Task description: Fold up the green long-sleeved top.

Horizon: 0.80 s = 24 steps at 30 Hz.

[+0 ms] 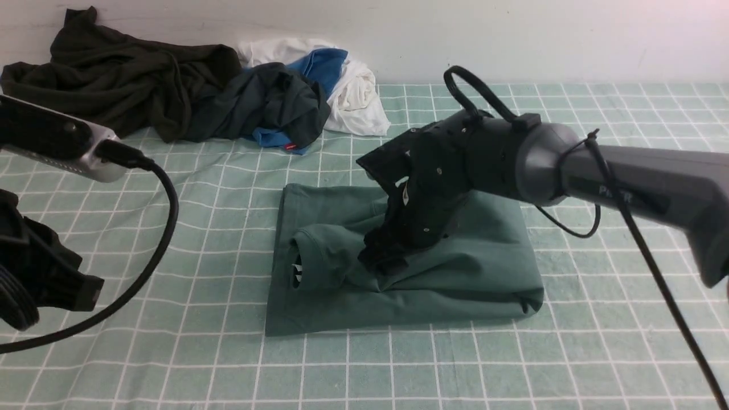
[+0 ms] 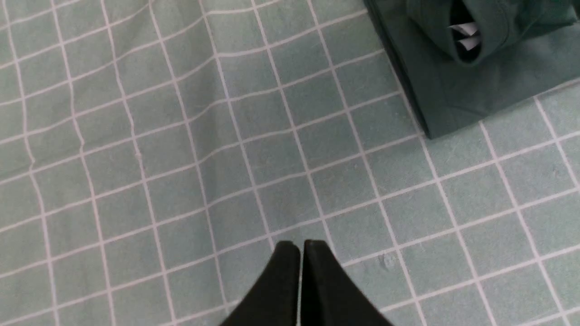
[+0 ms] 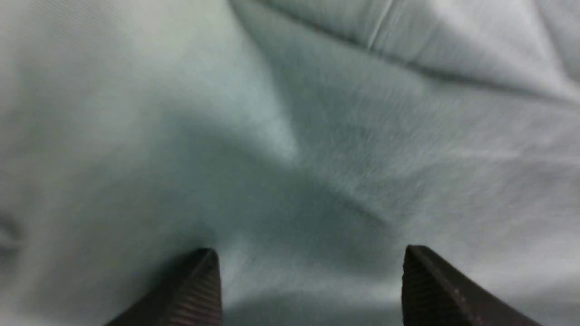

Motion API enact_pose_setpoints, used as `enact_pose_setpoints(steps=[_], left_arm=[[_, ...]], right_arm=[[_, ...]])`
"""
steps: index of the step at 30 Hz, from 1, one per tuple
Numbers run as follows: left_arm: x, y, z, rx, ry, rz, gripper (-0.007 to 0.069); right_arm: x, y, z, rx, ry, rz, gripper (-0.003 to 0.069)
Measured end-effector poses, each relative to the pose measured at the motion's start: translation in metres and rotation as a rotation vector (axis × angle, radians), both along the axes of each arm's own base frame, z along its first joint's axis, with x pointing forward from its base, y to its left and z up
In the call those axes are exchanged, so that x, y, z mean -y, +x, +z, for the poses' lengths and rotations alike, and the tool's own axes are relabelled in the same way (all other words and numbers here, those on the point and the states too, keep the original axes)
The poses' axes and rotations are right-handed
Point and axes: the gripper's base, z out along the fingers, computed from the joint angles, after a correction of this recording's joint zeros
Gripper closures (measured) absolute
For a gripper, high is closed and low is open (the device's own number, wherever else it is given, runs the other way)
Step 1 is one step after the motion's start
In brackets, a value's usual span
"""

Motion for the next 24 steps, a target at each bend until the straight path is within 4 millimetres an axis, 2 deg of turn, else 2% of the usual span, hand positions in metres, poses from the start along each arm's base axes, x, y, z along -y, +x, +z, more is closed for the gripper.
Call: enact_pose_setpoints(steps=[1, 3, 4, 5, 7, 8, 10, 12, 14, 16, 17, 19, 20, 21, 22, 23, 24], left_arm=[[0.000, -0.003, 0.000, 0.011, -0.010, 0.000, 0.0628], [-0.002, -0.015, 0.004, 0.071, -0.021, -0.001, 0.0628], [-0.003, -0.018, 0.005, 0.085, -0.024, -0.001, 0.0628], [-0.005, -0.028, 0.007, 0.122, -0.031, -0.001, 0.0628], [-0.009, -0.048, 0.006, 0.174, -0.041, -0.001, 0.0628], [-0.012, -0.063, 0.003, 0.209, -0.039, 0.000, 0.0628], [-0.014, -0.073, 0.000, 0.231, -0.036, 0.001, 0.0628], [-0.021, -0.097, -0.015, 0.279, -0.016, 0.005, 0.0628], [-0.025, -0.110, -0.028, 0.305, 0.003, 0.009, 0.0628], [-0.028, -0.121, -0.041, 0.328, 0.012, 0.012, 0.0628], [-0.029, -0.122, -0.043, 0.330, 0.012, 0.012, 0.0628], [-0.031, -0.132, -0.054, 0.372, 0.018, 0.015, 0.0628], [-0.031, -0.132, -0.054, 0.372, 0.018, 0.015, 0.0628], [-0.032, -0.136, -0.056, 0.392, 0.015, 0.016, 0.0628], [-0.032, -0.137, -0.056, 0.399, 0.014, 0.017, 0.0628], [-0.033, -0.140, -0.056, 0.422, 0.009, 0.017, 0.0628], [-0.033, -0.140, -0.055, 0.427, 0.008, 0.017, 0.0628]], right_arm=[[0.002, -0.002, 0.010, 0.015, 0.002, 0.007, 0.0162], [0.007, -0.008, 0.043, 0.076, 0.021, 0.025, 0.0162], [0.009, -0.010, 0.051, 0.092, 0.028, 0.026, 0.0162], [0.014, -0.016, 0.075, 0.135, 0.045, 0.027, 0.0162], [0.025, -0.031, 0.116, 0.205, 0.082, 0.025, 0.0165], [0.034, -0.042, 0.143, 0.252, 0.112, 0.022, 0.0170], [0.041, -0.053, 0.164, 0.287, 0.136, 0.019, 0.0180], [0.057, -0.077, 0.197, 0.347, 0.189, 0.016, 0.0216], [0.070, -0.098, 0.215, 0.381, 0.236, 0.015, 0.0252], [0.083, -0.119, 0.222, 0.402, 0.285, 0.015, 0.0304], [0.083, -0.119, 0.219, 0.396, 0.285, 0.015, 0.0309], [0.101, -0.149, 0.221, 0.437, 0.346, 0.017, 0.0400], [0.102, -0.151, 0.224, 0.445, 0.351, 0.017, 0.0400], [0.112, -0.165, 0.222, 0.475, 0.377, 0.019, 0.0451], [0.115, -0.169, 0.223, 0.486, 0.385, 0.020, 0.0473], [0.128, -0.188, 0.227, 0.539, 0.422, 0.023, 0.0530], [0.129, -0.190, 0.224, 0.539, 0.421, 0.023, 0.0537]])
